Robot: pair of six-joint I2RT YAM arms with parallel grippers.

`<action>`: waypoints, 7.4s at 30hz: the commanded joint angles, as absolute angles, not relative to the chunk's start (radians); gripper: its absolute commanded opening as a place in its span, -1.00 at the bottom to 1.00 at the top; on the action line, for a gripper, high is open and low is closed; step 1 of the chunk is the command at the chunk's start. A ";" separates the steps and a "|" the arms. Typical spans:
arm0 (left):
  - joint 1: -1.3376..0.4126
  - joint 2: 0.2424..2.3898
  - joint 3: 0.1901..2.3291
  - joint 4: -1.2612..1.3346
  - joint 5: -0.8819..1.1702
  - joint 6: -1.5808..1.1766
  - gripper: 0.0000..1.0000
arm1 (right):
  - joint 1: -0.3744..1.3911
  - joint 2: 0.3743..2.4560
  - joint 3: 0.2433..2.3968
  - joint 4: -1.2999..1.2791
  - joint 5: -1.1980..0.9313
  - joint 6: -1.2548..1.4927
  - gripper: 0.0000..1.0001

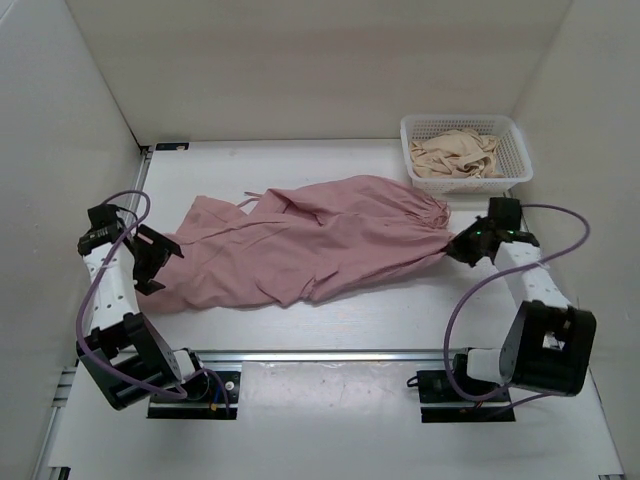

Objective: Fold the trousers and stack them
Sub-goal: Flatten the trousers out

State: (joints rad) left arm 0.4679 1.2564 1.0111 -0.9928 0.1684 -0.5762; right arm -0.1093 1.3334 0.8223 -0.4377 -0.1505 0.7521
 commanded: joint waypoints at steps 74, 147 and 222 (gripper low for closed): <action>0.394 1.526 1.043 -0.950 -0.088 -0.633 0.36 | -0.457 1.069 0.824 -0.621 -0.158 0.687 -1.00; 0.543 1.543 1.514 -1.102 -0.195 -0.603 -0.80 | -0.457 0.982 0.910 -0.764 -0.169 0.687 -1.00; 0.087 2.154 2.516 -1.109 0.021 -0.419 -0.80 | -0.258 1.871 1.351 -0.656 -0.051 0.511 0.57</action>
